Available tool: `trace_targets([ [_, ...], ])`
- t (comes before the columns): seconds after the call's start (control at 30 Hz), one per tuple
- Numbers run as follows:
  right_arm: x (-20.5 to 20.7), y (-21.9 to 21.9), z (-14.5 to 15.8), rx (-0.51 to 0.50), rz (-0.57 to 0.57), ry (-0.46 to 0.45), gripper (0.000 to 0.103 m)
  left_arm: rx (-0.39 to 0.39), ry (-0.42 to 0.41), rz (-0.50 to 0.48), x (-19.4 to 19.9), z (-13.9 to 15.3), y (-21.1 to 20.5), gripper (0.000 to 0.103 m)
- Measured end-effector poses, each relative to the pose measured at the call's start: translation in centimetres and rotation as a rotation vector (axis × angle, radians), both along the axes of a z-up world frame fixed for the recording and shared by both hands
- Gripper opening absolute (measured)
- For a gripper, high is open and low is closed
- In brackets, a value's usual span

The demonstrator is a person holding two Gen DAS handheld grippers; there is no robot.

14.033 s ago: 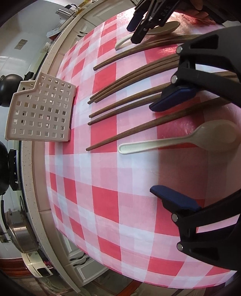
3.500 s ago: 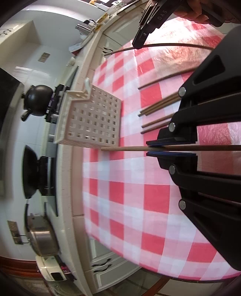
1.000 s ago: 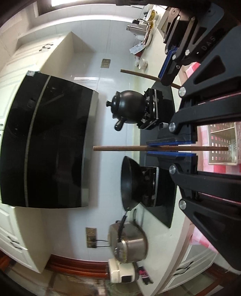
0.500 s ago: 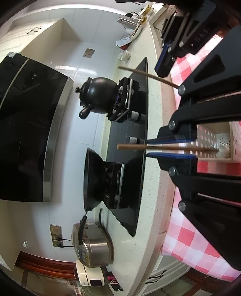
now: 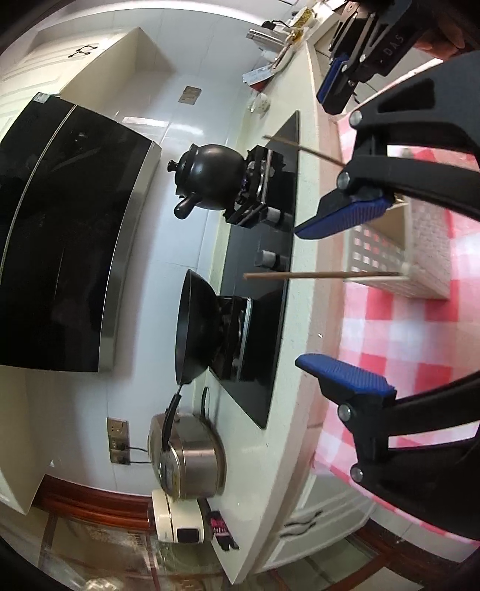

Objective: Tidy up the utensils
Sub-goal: 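Lower the chopsticks into the basket and open both tools, then move both open tools back toward the remaining chopsticks on the cloth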

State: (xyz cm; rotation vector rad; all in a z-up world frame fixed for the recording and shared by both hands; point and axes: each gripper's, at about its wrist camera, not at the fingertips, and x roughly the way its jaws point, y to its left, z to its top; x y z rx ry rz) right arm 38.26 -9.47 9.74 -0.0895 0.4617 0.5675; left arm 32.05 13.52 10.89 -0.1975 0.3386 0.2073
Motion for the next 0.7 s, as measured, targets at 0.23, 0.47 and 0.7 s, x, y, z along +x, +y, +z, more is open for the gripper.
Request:
trace_targets([
  [0.23,-4.3,-2.5,-2.5,0.011,-0.012,0.047,0.024,-0.028,0.049,0.016,-5.8,-2.6,-0.5,0.071],
  [0.47,-7.9,-3.6,-7.4,-0.015,-0.015,0.139,0.024,-0.065,0.170,-0.008,-8.9,-8.6,-2.1,0.071],
  [0.7,-10.3,-3.7,-13.0,-0.049,-0.013,0.254,0.024,-0.072,0.267,-0.028,-10.4,-13.5,-3.5,0.071],
])
